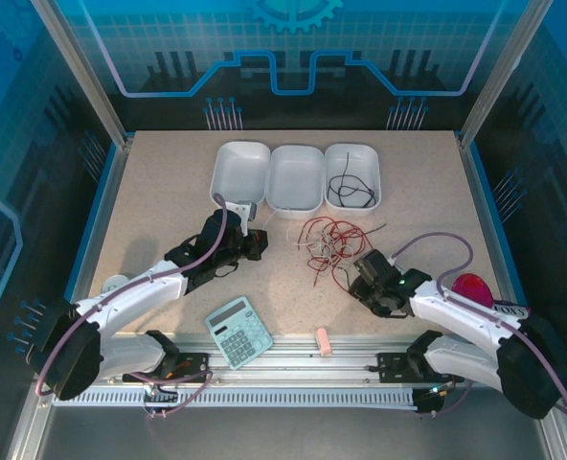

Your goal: Untangle the cables

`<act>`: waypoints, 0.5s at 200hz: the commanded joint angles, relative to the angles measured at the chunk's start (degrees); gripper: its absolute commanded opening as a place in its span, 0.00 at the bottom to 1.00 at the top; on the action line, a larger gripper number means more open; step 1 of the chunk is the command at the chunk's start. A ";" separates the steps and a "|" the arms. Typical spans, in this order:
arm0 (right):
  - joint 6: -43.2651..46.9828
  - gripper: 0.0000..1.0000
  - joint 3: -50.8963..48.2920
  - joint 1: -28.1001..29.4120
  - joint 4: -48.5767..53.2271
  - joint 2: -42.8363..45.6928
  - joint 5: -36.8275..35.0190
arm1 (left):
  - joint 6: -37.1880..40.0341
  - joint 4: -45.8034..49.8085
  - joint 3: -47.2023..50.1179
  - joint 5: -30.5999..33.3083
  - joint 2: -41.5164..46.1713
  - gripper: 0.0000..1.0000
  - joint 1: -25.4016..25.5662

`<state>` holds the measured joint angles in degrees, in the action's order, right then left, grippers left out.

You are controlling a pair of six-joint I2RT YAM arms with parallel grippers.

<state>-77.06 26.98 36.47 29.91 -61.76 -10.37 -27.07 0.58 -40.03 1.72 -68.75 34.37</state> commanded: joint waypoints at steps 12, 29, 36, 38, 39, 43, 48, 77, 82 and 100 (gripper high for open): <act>-0.32 0.45 0.83 0.29 -3.43 -3.46 0.76 | -0.10 -1.29 0.48 -1.04 -0.50 0.00 0.35; 0.71 0.32 1.41 0.23 -4.06 -4.25 0.55 | -0.31 -1.15 0.52 -0.93 -0.79 0.00 0.34; 1.11 0.27 1.70 0.25 -4.09 -4.25 0.28 | -0.34 -0.94 0.62 -0.80 -0.86 0.00 0.36; 1.18 0.26 1.83 0.26 -4.01 -4.25 0.20 | -0.35 -0.93 0.65 -0.74 -0.86 0.00 0.37; 1.20 0.26 1.84 0.27 -3.95 -4.21 0.10 | -0.35 -0.93 0.65 -0.74 -0.90 0.00 0.40; 1.41 0.23 2.04 0.27 -3.59 -4.09 -0.20 | -0.35 -0.86 0.70 -0.62 -0.87 0.00 0.35; 1.70 0.20 2.51 0.27 -2.82 -3.86 -0.67 | -0.36 -0.68 0.74 -0.50 -0.86 0.00 0.35; 4.37 0.10 5.57 0.29 3.36 -2.04 -4.37 | -0.09 0.14 1.01 0.46 -0.86 0.00 0.36; 4.88 0.08 6.17 0.27 4.42 -1.70 -5.07 | 0.01 0.21 1.01 0.61 -0.88 0.00 0.36; 6.75 0.04 8.47 0.27 8.00 -0.59 -7.33 | 0.04 0.49 1.10 1.22 -0.95 0.00 0.37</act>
<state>-73.17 31.77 36.42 31.09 -64.34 -12.64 -27.07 0.67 -39.97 1.76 -69.43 34.37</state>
